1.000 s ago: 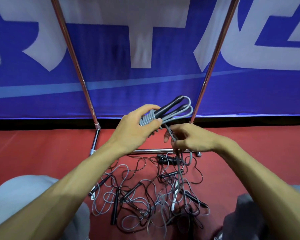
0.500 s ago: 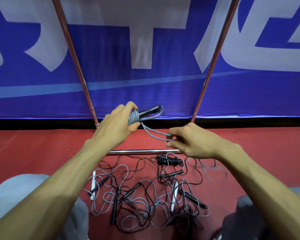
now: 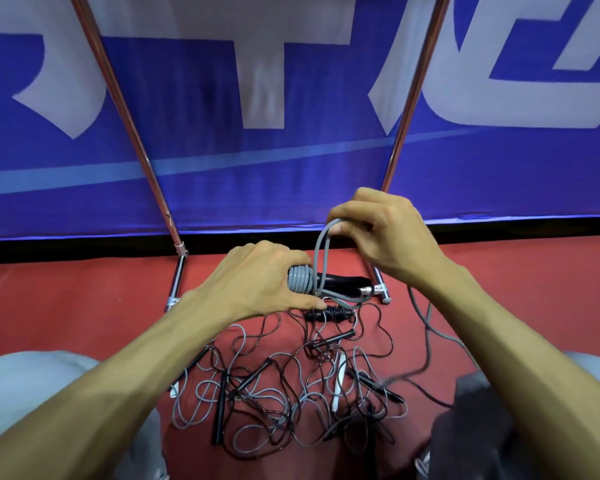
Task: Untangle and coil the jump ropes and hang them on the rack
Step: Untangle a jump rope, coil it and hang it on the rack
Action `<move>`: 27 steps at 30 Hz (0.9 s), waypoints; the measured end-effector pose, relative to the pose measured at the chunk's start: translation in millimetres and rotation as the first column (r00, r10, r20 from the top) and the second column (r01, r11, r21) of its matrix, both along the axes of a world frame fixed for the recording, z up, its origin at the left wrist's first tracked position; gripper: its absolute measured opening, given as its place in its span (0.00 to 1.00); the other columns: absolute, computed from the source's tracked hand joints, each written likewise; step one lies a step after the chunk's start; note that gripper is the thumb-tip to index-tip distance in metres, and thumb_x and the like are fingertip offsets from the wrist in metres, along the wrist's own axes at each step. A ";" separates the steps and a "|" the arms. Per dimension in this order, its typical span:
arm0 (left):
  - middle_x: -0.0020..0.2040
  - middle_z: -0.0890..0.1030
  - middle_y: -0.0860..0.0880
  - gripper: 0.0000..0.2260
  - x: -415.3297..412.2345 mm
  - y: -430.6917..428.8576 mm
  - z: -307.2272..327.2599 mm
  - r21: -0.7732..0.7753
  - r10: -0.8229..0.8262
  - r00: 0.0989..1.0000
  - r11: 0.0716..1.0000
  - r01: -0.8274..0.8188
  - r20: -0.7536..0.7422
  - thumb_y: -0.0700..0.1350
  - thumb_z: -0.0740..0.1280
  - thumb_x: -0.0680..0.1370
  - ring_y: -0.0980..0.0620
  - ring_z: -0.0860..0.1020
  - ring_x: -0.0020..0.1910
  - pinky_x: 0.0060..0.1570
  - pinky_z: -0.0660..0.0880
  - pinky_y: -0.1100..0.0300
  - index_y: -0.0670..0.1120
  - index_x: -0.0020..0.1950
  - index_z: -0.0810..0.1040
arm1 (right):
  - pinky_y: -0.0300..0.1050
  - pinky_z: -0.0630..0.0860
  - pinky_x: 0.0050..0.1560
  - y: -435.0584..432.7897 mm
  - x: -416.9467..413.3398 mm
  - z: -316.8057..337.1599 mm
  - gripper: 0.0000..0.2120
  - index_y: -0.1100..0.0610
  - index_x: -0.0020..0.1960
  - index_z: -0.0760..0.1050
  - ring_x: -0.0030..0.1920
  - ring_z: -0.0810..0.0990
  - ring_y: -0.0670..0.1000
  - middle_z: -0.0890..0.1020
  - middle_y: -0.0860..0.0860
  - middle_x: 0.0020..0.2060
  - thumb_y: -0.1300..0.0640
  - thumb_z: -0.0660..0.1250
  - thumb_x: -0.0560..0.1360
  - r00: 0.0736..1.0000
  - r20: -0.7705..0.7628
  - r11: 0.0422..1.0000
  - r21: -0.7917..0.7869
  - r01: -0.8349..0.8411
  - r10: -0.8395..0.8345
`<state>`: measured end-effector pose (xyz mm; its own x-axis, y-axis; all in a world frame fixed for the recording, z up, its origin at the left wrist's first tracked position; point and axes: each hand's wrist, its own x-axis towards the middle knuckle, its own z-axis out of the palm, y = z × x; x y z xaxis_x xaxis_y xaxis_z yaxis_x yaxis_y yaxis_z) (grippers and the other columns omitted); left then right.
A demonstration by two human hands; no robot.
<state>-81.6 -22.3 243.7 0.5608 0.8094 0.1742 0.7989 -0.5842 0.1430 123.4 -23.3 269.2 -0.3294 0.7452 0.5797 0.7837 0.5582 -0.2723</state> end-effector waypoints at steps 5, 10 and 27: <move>0.38 0.81 0.55 0.25 -2.8 -4.1 -0.6 0.075 -0.083 0.964 0.995 0.066 0.252 0.72 0.61 0.65 0.50 0.79 0.40 0.41 0.76 0.54 0.57 0.50 0.81 | 0.54 0.76 0.42 8.1 5.8 -5.0 0.09 0.47 0.47 0.81 0.39 0.77 0.48 0.80 0.46 0.37 0.45 0.64 0.75 0.991 -0.130 0.986 -0.168 0.018 -0.040; 0.29 0.75 0.53 0.17 -9.1 -6.5 8.6 0.013 -0.101 0.825 0.994 0.113 0.557 0.64 0.67 0.68 0.54 0.71 0.28 0.32 0.70 0.60 0.52 0.44 0.81 | 0.51 0.73 0.38 6.7 5.8 -9.7 0.03 0.52 0.45 0.74 0.36 0.76 0.53 0.79 0.52 0.34 0.58 0.64 0.78 0.981 -0.179 0.947 -0.295 -0.123 0.072; 0.30 0.77 0.52 0.06 -8.9 6.7 12.4 -0.332 0.306 0.462 0.943 -0.025 0.833 0.55 0.69 0.73 0.49 0.72 0.25 0.25 0.67 0.59 0.56 0.47 0.78 | 0.44 0.75 0.26 -0.6 -17.5 -13.9 0.18 0.57 0.36 0.75 0.24 0.74 0.50 0.73 0.51 0.29 0.46 0.61 0.79 0.954 -0.297 0.674 -0.696 -0.248 0.044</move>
